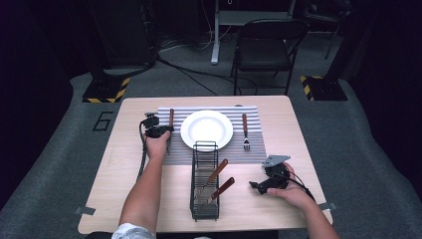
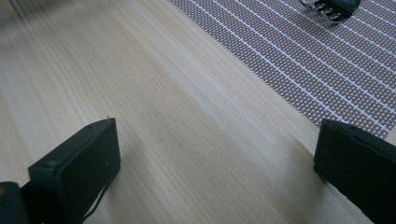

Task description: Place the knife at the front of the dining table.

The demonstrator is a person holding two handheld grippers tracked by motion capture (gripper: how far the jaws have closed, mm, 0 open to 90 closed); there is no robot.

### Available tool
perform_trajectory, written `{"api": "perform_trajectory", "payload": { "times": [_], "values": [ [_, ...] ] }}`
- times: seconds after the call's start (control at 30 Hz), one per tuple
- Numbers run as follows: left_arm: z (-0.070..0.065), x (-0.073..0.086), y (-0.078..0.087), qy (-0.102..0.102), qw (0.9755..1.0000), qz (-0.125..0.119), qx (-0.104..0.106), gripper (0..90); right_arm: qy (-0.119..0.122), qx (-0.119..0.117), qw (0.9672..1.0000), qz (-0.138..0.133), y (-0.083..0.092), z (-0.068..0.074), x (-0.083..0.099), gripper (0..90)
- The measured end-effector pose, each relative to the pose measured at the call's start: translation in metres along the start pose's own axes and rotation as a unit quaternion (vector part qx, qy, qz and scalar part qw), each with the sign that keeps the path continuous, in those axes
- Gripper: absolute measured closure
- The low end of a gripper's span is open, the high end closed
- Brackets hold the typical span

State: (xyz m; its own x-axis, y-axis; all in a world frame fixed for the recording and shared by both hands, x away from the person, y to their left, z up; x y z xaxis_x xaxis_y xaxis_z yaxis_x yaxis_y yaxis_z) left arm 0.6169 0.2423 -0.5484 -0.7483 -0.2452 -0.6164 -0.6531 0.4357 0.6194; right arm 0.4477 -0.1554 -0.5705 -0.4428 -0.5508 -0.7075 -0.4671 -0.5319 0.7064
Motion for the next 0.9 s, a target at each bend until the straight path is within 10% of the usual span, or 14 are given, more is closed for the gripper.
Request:
{"api": "perform_trajectory", "payload": {
  "times": [0.9],
  "values": [
    [0.0060,0.0042,-0.0053,0.007,0.9998,0.006,-0.015,76.0,0.000,0.000,1.0000,0.000,0.0000,0.0000,0.0000,0.0]
  ]
}}
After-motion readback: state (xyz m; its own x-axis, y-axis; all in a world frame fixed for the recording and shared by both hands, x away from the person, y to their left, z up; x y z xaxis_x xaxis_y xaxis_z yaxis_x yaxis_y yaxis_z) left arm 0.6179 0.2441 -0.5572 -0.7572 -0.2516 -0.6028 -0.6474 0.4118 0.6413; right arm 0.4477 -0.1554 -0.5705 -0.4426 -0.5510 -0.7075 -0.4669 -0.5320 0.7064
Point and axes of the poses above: each handheld gripper's, and its own axes: y roughly backward along the jaws, x roughly out of its underside, z roughly to its left, the point moved 6 cm from there along -y, roughly forward along the jaws, and after that the axes turned 2 degrees about x, right-handed, at the moved point
